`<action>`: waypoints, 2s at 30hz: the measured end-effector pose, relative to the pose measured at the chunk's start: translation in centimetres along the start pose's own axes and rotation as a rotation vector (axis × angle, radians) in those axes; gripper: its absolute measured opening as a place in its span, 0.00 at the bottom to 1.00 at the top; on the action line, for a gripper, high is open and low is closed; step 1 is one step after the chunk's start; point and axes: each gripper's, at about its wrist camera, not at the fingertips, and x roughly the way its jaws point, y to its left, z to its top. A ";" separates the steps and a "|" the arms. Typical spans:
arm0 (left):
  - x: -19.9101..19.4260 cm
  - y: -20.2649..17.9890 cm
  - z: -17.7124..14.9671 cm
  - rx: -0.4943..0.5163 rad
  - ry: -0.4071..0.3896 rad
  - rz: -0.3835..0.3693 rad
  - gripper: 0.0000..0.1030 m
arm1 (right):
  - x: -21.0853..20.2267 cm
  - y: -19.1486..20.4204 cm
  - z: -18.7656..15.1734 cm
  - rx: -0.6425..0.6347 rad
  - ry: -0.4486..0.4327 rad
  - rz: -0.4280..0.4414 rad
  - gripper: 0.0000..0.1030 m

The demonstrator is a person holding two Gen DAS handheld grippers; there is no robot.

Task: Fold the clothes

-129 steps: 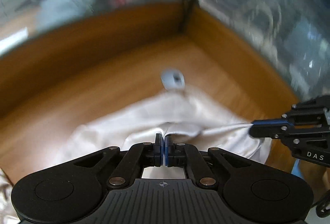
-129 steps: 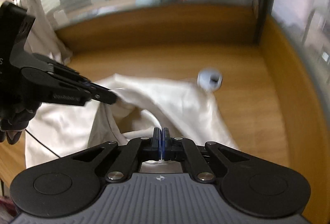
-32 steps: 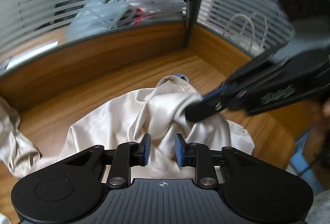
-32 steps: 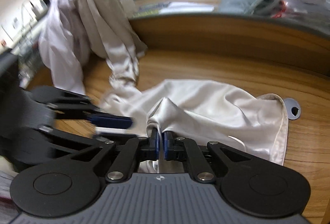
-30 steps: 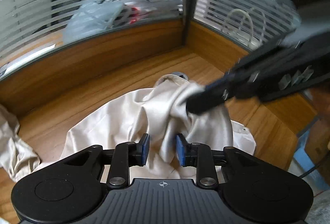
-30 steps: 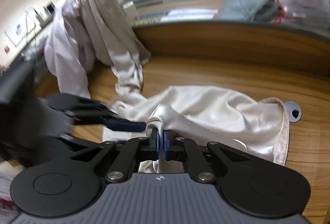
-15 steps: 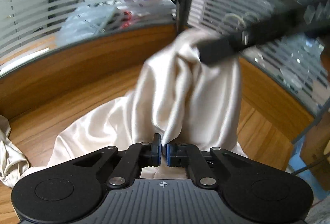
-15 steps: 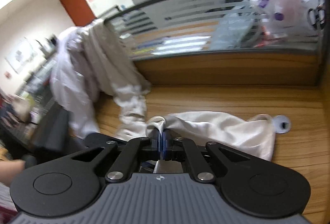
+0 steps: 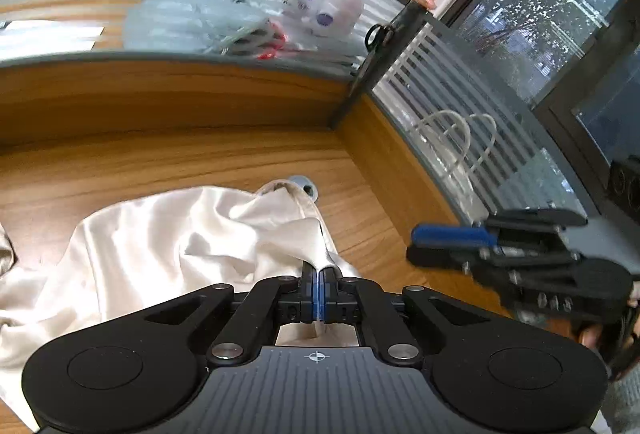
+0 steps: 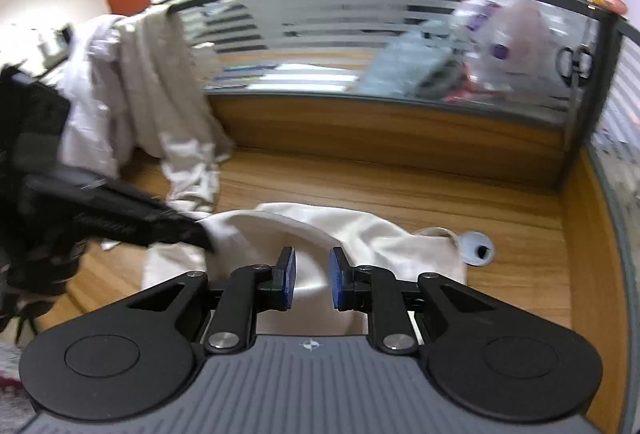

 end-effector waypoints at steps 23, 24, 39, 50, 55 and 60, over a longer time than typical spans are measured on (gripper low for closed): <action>-0.2 2.0 -0.3 -0.106 -0.015 0.058 0.03 | 8.6 1.6 -6.4 -0.072 0.258 0.002 0.12; -0.1 2.0 -0.4 -0.108 -0.010 0.056 0.03 | 8.1 1.8 -6.1 -0.064 0.233 0.023 0.12; -0.1 1.2 -0.7 -0.081 -0.002 0.038 0.03 | 12.6 3.5 -4.1 -0.075 0.177 0.065 0.31; -0.6 2.0 -0.6 -0.105 -0.023 0.057 0.03 | 16.2 2.9 -5.2 -0.051 0.179 0.040 0.05; -0.8 2.2 -0.7 -0.054 -0.022 0.110 0.03 | 13.7 3.5 -4.5 -0.102 0.131 0.054 0.03; -0.7 1.9 -1.1 -0.003 -0.018 0.159 0.04 | 9.6 3.0 -3.2 -0.075 0.093 0.077 0.02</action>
